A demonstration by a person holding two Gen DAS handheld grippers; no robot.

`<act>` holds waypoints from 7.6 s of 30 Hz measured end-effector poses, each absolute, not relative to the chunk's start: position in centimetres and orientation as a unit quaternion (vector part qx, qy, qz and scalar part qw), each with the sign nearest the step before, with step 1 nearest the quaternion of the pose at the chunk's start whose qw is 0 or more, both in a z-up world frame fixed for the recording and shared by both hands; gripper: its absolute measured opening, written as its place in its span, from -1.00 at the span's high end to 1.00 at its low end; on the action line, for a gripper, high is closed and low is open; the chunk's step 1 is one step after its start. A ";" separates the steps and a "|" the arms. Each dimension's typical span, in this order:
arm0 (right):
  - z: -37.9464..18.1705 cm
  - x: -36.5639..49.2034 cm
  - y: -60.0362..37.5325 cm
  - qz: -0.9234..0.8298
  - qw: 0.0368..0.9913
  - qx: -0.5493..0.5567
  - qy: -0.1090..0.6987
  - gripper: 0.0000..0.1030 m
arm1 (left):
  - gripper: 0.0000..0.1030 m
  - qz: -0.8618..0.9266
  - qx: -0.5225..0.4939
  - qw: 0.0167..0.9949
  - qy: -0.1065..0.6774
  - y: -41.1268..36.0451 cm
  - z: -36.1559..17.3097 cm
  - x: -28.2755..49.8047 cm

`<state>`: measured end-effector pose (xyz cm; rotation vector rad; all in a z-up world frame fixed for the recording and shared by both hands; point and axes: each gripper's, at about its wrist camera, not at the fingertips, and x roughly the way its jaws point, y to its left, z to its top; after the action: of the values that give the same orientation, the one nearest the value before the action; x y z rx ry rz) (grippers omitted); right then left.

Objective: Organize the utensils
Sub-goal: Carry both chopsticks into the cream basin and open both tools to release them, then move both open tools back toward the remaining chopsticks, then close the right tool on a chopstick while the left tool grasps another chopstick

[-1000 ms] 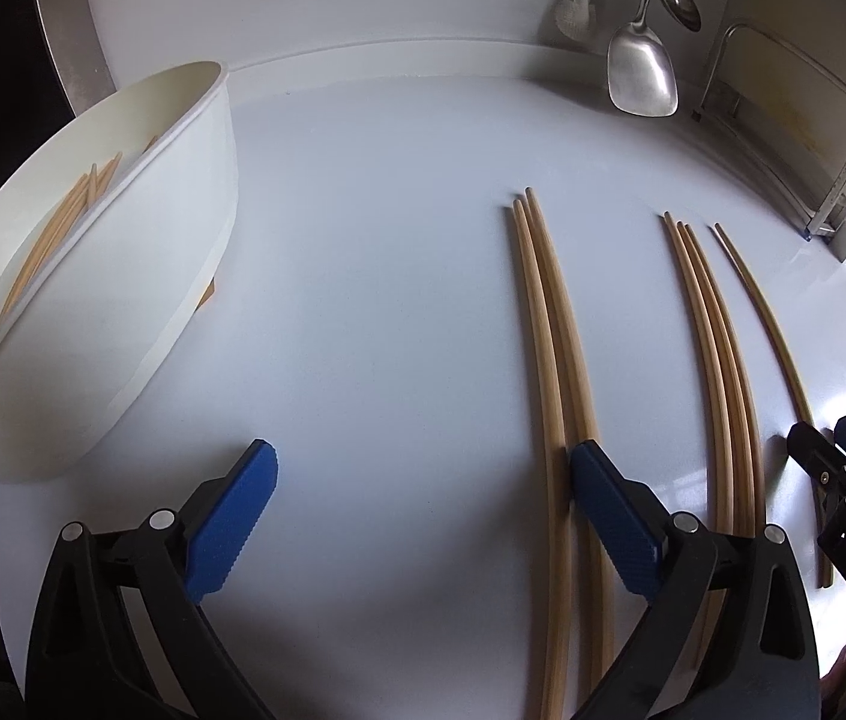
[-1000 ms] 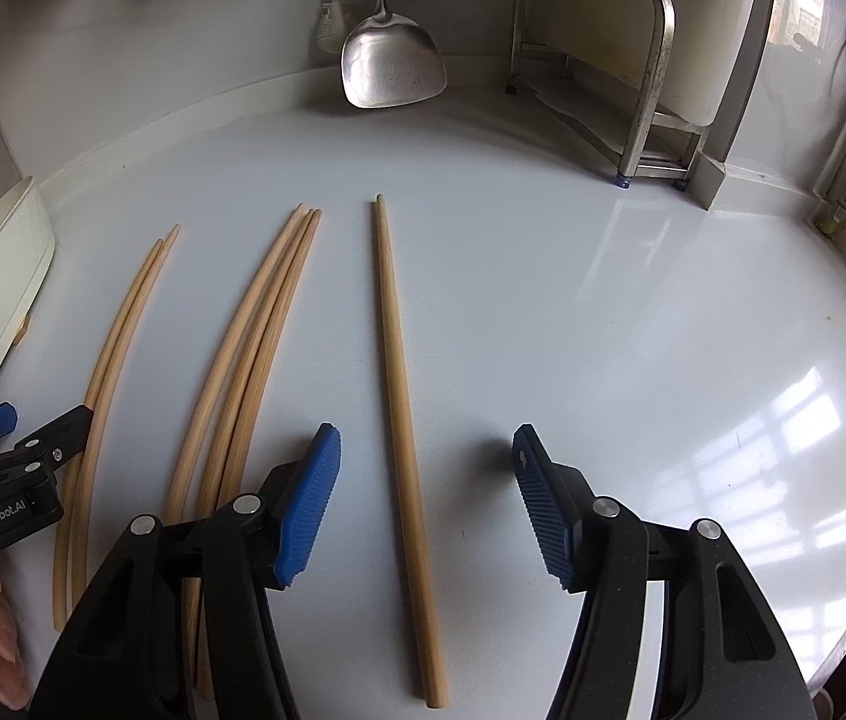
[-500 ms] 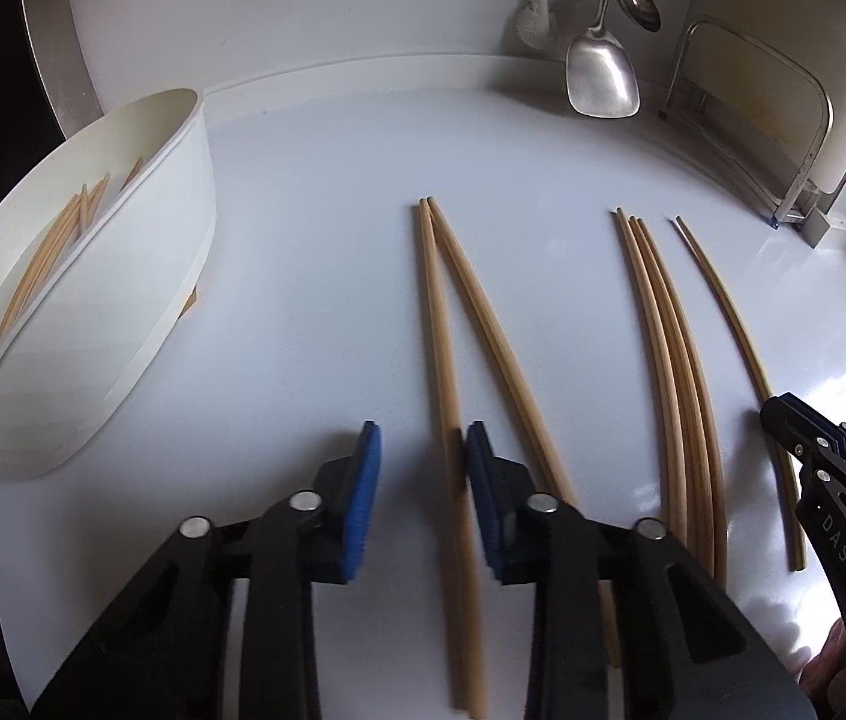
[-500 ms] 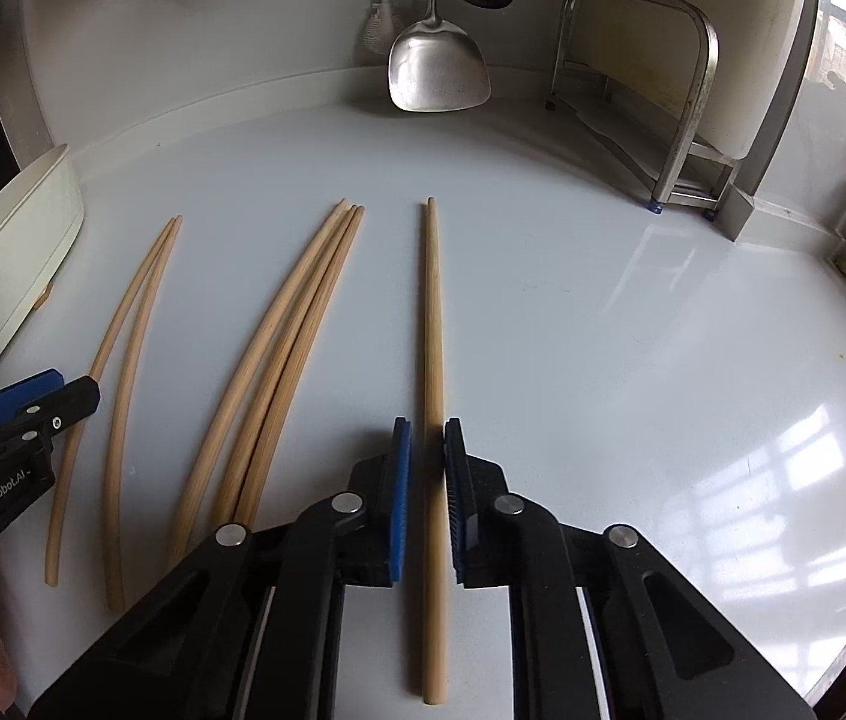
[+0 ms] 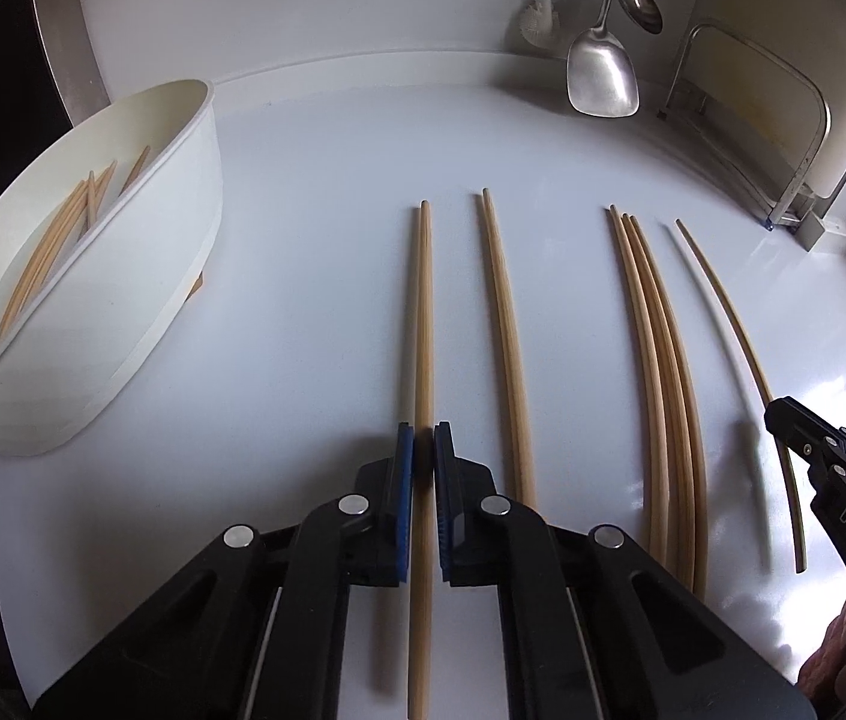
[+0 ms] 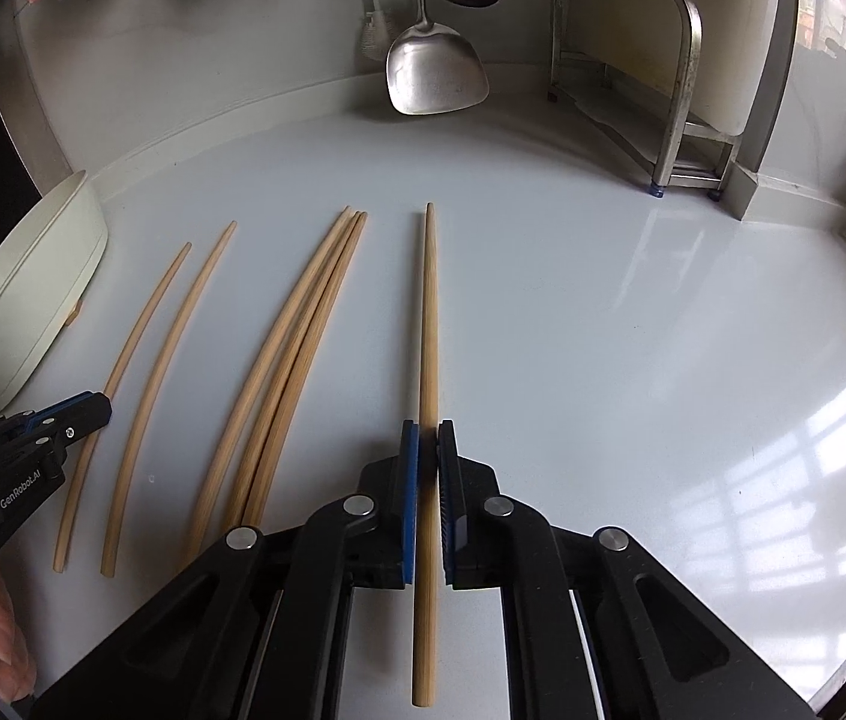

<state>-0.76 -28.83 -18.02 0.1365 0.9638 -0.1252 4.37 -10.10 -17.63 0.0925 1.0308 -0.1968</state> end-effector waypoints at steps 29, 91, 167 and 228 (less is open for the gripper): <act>-5.4 2.4 -19.0 0.114 0.905 0.020 0.410 0.88 | 0.86 0.020 -0.017 0.903 0.430 2.1 -2.2 1.5; -12.6 16.5 1.8 0.089 0.845 0.013 0.527 0.24 | -0.41 -0.012 -0.029 0.867 0.498 18.6 -8.8 14.9; -18.6 -0.2 -26.2 -0.094 0.865 0.119 0.478 -0.18 | -0.84 -0.121 0.046 0.870 0.476 -8.8 -15.4 5.0; -17.6 0.2 -26.4 -0.035 0.875 0.048 0.480 0.89 | 0.86 -0.136 0.050 0.852 0.502 -12.2 -17.1 2.7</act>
<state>0.16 -26.38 -17.60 0.1006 1.0013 -0.0739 2.67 -12.24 -17.10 0.1058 1.0574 -0.2858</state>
